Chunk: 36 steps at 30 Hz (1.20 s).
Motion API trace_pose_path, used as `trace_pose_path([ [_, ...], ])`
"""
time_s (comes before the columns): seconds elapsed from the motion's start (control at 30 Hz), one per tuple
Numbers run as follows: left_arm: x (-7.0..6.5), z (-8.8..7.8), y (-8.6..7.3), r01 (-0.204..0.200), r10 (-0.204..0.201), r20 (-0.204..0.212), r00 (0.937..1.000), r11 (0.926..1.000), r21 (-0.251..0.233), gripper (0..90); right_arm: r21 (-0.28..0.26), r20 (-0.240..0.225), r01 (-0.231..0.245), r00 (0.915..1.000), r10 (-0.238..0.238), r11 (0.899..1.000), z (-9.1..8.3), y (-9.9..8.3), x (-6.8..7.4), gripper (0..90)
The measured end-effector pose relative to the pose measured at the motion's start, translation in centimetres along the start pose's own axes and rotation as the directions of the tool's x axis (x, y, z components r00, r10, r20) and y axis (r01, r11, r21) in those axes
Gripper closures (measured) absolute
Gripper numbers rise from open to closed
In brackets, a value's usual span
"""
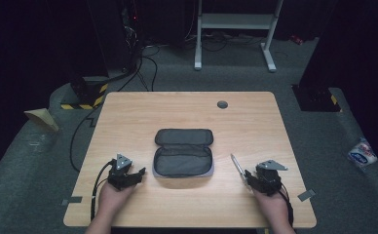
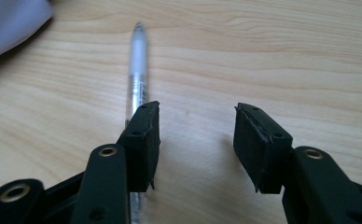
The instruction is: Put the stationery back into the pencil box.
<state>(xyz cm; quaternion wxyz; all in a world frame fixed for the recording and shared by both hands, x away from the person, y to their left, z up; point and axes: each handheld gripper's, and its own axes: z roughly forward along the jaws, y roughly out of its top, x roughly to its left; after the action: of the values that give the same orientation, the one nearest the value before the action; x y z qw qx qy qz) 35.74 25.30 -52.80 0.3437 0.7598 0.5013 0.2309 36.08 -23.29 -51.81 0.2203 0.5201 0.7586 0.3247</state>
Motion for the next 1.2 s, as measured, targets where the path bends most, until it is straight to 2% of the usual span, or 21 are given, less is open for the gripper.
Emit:
trace_pose_path([
  [0.07, 0.0, 0.0, 0.0, 0.000, 0.000, 0.000, 1.0000, 1.0000, 0.000, 34.8, 0.000, -0.005, 0.006, 1.0000, -0.006, 1.000, 0.0, -0.1, 0.2, 50.1],
  [0.1, 0.0, 0.0, 0.0, 0.000, 0.000, 0.000, 1.0000, 1.0000, 0.000, 34.8, -0.010, 0.007, 0.021, 0.9998, -0.021, 1.000, -0.1, -0.2, 0.5, 49.6],
  [0.2, 0.0, 0.0, 0.0, 0.000, 0.000, 0.000, 1.0000, 1.0000, 0.000, 34.8, -0.033, 0.017, 0.024, 0.9996, -0.024, 0.999, -0.4, 0.0, 0.7, 47.6],
  [0.23, 0.0, 0.0, 0.0, 0.000, 0.000, 0.000, 1.0000, 1.0000, 0.000, 34.8, -0.073, 0.020, 0.035, 0.9992, -0.033, 0.997, -0.9, 0.3, 1.0, 46.4],
  [0.3, 0.0, 0.0, 0.0, -0.002, 0.002, 0.000, 1.0000, 1.0000, 0.000, 34.8, -0.104, 0.017, 0.049, 0.9987, -0.047, 0.993, -1.4, 0.7, 1.5, 46.2],
  [0.43, 0.0, 0.0, 0.0, -0.005, 0.005, -0.003, 1.0000, 1.0000, 0.000, 34.8, -0.111, 0.008, 0.058, 0.9983, -0.057, 0.992, -1.5, 1.2, 2.2, 45.8],
  [0.53, 0.0, 0.0, 0.0, -0.006, 0.006, -0.005, 1.0000, 1.0000, -0.001, 34.8, -0.105, -0.019, 0.061, 0.9978, -0.064, 0.993, -1.2, 1.8, 2.5, 46.9],
  [0.63, 0.0, 0.0, 0.0, -0.007, 0.007, -0.005, 1.0000, 1.0000, -0.002, 34.8, -0.082, -0.050, 0.065, 0.9964, -0.069, 0.995, -0.4, 2.3, 2.6, 52.0],
  [0.7, 0.0, 0.0, 0.0, -0.007, 0.007, -0.004, 1.0000, 1.0000, -0.001, 34.8, -0.073, -0.041, 0.079, 0.9957, -0.083, 0.994, 0.1, 2.4, 2.7, 54.3],
  [0.87, 0.0, -0.1, 0.0, -0.010, 0.010, -0.002, 0.9999, 1.0000, 0.000, 34.8, -0.034, -0.053, 0.058, 0.9968, -0.059, 0.998, 1.0, 2.5, 2.7, 57.9],
  [1.07, -0.1, -0.1, -0.1, -0.014, 0.014, -0.005, 0.9999, 0.9999, -0.002, 34.8, -0.020, -0.044, 0.052, 0.9976, -0.053, 0.998, 1.3, 2.3, 2.6, 63.7],
  [1.2, -0.2, -0.2, -0.1, -0.015, 0.015, -0.008, 0.9999, 0.9999, -0.004, 34.8, 0.000, -0.027, 0.066, 0.9974, -0.066, 0.998, 1.7, 2.1, 2.7, 66.5],
])
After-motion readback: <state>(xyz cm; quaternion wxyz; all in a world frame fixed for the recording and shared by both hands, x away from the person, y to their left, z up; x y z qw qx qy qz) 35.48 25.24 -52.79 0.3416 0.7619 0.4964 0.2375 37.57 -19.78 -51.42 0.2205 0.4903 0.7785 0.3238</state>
